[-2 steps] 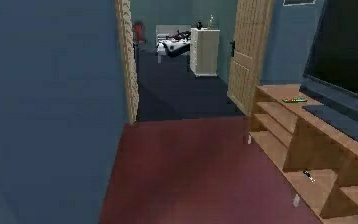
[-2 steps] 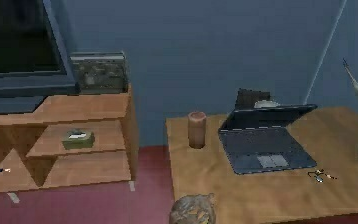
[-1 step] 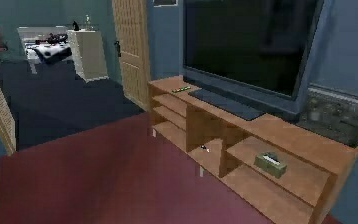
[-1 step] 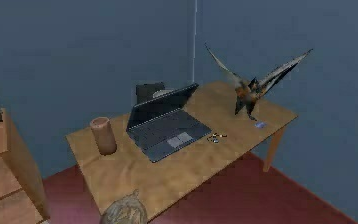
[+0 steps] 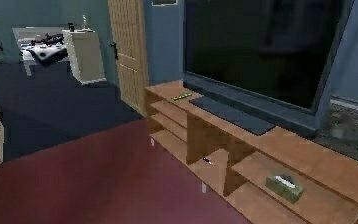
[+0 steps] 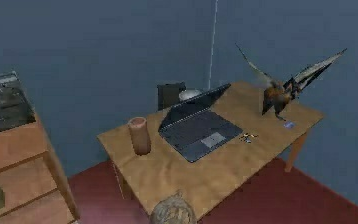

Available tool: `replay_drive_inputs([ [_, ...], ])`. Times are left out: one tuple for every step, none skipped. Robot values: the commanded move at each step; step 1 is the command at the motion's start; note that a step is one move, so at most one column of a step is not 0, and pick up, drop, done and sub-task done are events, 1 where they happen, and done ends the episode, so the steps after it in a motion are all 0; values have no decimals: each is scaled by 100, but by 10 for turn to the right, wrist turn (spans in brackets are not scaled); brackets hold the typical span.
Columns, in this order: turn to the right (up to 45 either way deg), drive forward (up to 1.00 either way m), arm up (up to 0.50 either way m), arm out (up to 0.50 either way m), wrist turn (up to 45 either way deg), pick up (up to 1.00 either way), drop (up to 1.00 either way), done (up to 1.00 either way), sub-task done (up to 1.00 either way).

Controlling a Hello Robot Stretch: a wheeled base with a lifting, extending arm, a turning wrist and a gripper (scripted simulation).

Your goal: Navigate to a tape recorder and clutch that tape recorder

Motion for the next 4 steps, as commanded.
replay_drive_inputs([
  [-360, 0, 0, 0, 0, 0, 0, 0, 0],
  [0, 25, 0, 0, 0, 0, 0, 0, 0],
  [450, 0, 0, 0, 0, 0, 0, 0, 0],
  [330, 0, 0, 0, 0, 0, 0, 0, 0],
])
